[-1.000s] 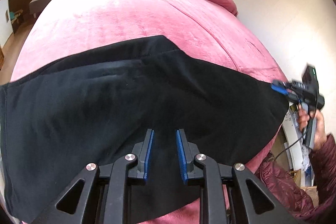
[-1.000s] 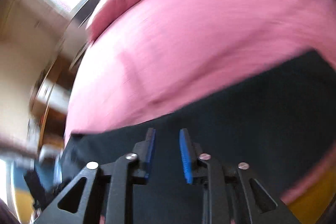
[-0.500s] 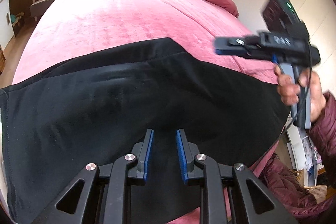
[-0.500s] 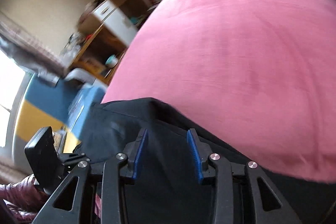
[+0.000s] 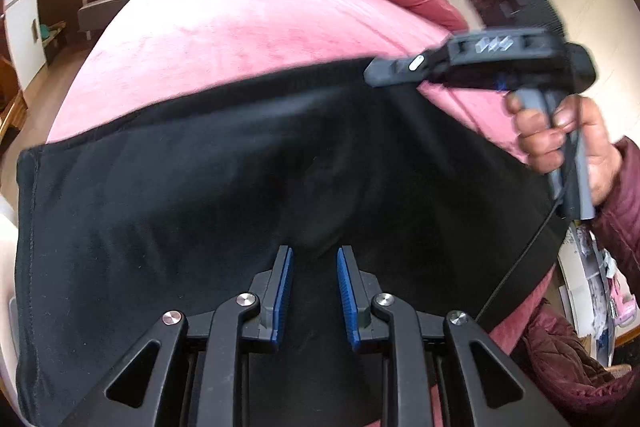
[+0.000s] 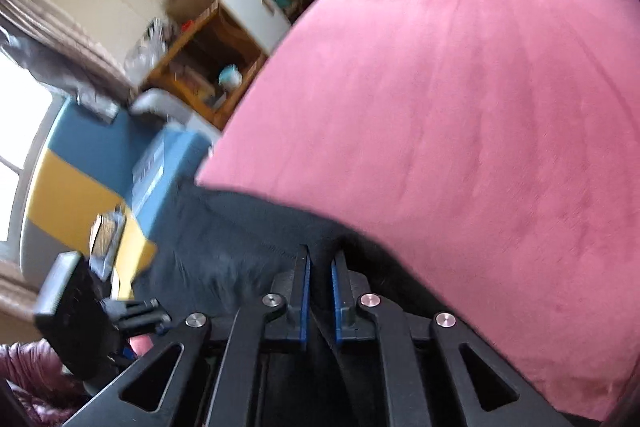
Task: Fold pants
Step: 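Lay the folded trousers down and grasp the folded edge with both tools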
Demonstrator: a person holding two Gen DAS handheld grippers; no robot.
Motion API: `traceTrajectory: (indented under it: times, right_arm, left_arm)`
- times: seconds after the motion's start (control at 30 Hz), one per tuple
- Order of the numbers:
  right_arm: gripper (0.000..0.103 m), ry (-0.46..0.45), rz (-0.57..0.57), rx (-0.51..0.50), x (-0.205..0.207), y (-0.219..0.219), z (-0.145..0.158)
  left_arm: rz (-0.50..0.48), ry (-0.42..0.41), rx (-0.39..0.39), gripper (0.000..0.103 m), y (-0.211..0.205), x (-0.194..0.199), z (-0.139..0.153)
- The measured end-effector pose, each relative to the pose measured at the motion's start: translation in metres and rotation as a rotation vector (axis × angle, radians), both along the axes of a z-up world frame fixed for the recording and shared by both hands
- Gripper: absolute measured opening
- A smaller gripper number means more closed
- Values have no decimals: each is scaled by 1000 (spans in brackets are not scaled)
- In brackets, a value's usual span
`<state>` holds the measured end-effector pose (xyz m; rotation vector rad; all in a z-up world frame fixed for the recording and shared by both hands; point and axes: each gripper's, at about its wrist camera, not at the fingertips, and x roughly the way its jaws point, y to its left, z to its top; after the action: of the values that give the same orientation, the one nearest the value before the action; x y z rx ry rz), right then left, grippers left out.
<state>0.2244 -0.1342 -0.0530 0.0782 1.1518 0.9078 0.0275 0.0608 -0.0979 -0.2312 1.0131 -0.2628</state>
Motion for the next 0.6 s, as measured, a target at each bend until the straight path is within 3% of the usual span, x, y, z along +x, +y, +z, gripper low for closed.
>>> traceTrajectory:
  times: [0.07,0.17,0.33,0.43,0.5,0.6]
  right_arm:
    - [6,-5,-54,19,6,-4,-1]
    - [6,8,-70,-67,11,6,-25]
    - [8,37,-110,-80,14,8,-36]
    - [20,29,-124,-91,12,2,-27]
    - [36,3,-149,-96,10,-4,-18]
    - [38,-41,-204,-70,2,-14,0]
  left_arm:
    - [18,26,1,23,2,4,-7]
    - [35,34,2,23,4,8,-11]
    - [62,25,-8,24,9,-1,3]
    - [108,17,-38,25,28,-10,15]
    - [175,0,-55,26,55,-16,28]
    - [318,-29,-101,30,111,-31,44]
